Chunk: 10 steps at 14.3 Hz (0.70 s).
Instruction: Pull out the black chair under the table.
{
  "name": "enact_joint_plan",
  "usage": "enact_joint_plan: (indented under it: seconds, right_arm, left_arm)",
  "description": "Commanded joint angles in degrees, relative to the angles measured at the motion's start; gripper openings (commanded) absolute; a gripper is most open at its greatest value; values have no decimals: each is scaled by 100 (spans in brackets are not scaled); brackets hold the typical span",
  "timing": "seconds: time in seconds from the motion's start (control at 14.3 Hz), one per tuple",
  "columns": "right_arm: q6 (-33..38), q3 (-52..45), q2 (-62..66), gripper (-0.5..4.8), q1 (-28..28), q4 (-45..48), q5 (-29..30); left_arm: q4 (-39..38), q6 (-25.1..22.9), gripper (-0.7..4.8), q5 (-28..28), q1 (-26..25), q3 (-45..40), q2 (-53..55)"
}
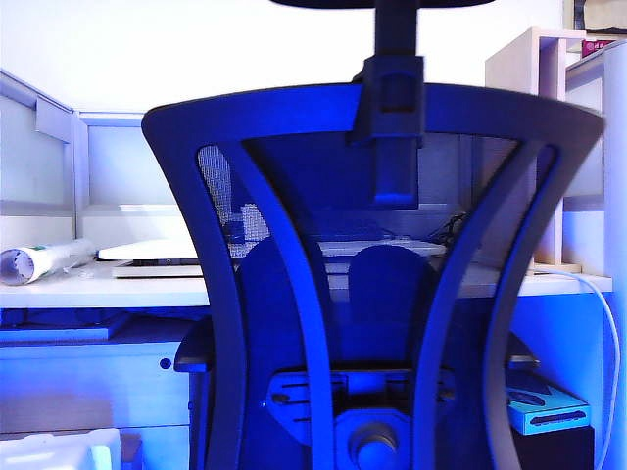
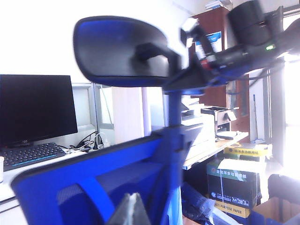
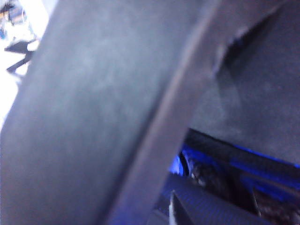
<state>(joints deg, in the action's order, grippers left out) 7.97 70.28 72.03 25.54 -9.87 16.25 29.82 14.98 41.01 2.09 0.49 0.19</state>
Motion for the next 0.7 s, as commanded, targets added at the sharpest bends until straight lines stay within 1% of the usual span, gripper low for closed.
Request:
enact_joint_plan:
  seconds: [0.07,0.35,0.56,0.63,0.7]
  right_arm:
    - [815,219,-796,-6,-2,328,46]
    - [817,216,-1311,-6,-2,-258,63]
    - [811,214,-1375,-5,-2,-573,63]
    - [809,212,-1373,32,-2,-643,63]
    - [809,212,-1377,213,-2,-787,92]
  left_arm:
    - [72,26,-5,20,-4,0,2]
    - [72,26,-5,20,-4,0,2]
    - [72,26,-5,17,-4,0,2]
    - [72,26,-5,15,-4,0,2]
    - [70,24,-5,15,-4,0,2]
